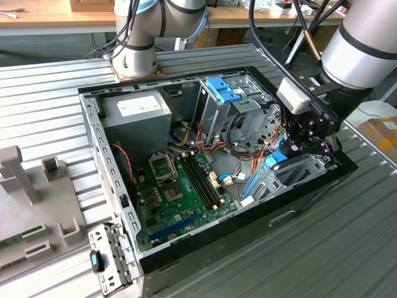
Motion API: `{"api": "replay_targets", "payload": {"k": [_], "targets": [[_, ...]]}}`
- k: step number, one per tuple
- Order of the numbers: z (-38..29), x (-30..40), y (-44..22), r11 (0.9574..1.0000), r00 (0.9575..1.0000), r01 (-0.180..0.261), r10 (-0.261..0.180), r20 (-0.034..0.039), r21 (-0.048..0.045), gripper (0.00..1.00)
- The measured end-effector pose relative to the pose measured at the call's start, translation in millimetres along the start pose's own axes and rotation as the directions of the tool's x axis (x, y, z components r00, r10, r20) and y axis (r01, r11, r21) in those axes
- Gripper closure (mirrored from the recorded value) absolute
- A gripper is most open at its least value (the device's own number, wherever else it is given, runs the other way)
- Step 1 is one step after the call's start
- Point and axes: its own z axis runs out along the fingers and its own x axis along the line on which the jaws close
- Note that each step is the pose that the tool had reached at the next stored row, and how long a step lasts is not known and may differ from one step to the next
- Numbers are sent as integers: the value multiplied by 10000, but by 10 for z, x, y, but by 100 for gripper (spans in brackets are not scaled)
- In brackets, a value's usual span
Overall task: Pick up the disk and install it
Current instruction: 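Insert the disk into the insertion slot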
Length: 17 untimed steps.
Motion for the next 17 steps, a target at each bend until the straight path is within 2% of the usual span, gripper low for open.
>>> {"api": "replay_targets", "payload": {"k": [1,2,3,4,7,10,11,12,14,16,17], "targets": [[1,-2,-5,10000,9999,5,-5,-109,-50,89],[1,-9,-8,9999,9996,3,-6,-273,-112,89],[2,-21,-7,9999,9995,-11,7,-331,-131,89],[2,-40,-6,9999,9994,-26,21,-353,-158,89],[5,-106,-6,9994,9991,-54,41,-414,-330,89],[18,-117,-48,9980,9985,-63,29,-539,-636,89],[19,-117,-55,9976,9985,-65,27,-552,-689,89],[27,-117,-55,9976,9985,-66,28,-549,-691,89],[85,-114,-58,9976,9985,-65,26,-551,-691,89],[86,-114,-58,9976,9985,-65,27,-554,-691,89],[121,-112,-55,9976,9985,-65,27,-555,-692,89]]}}
